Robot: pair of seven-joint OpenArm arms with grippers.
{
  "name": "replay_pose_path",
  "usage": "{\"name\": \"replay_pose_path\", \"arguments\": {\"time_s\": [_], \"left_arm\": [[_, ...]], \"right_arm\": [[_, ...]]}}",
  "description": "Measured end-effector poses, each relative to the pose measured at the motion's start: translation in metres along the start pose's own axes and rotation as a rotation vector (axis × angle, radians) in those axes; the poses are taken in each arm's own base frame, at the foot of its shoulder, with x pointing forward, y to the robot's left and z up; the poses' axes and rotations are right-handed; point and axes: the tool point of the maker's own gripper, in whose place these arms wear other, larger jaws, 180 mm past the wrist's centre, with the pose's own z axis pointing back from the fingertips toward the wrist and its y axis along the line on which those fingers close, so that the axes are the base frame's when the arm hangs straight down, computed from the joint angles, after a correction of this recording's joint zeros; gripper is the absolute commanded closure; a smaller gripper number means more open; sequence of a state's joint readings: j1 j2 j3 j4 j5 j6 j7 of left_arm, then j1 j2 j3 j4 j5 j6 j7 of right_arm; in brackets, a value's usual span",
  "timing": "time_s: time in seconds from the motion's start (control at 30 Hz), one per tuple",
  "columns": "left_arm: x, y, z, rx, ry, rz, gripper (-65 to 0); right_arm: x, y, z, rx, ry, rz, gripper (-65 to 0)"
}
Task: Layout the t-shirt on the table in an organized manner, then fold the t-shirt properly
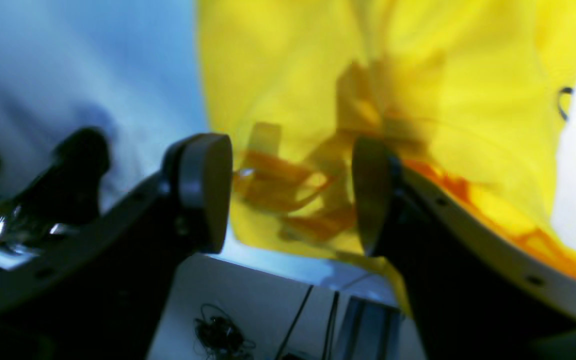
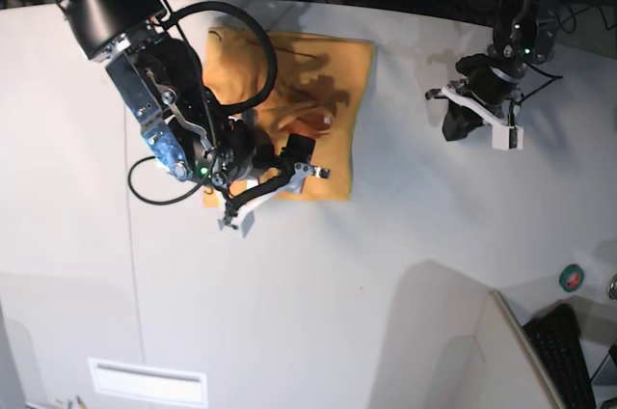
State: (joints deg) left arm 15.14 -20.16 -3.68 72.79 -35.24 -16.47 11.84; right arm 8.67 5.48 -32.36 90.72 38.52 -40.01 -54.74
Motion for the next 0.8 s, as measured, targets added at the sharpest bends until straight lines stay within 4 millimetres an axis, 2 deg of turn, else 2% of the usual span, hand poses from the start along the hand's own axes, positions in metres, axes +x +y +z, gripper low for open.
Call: {"name": "replay_pose_path", "arguments": {"time_s": [0.13, 0.33, 0.47, 0.7, 0.8], "left_arm": [[-0.002, 0.0, 0.0, 0.0, 0.005, 0.001, 0.0], [-0.003, -0.004, -0.001, -0.007, 0.008, 0.001, 0.0], [-0.003, -0.004, -0.001, -0.008, 0.007, 0.002, 0.0], [-0.002, -0.003, -0.001, -0.007, 0.005, 0.003, 0.0], [-0.003, -0.003, -0.001, -0.004, 0.008, 0.002, 0.0]], "right_arm": [[0.001, -0.019, 0.0, -0.055, -0.021, 0.066, -32.0], [0.008, 0.0, 0.02, 0.002, -0.067, 0.146, -33.6], [0.005, -0.009, 0.022, -0.019, -0.026, 0.144, -38.6], [0.007, -0.034, 0.02, -0.066, -0.062, 0.144, -38.3], [0.019, -0.05, 0.022, -0.099, -0.133, 0.151, -37.7]]}}
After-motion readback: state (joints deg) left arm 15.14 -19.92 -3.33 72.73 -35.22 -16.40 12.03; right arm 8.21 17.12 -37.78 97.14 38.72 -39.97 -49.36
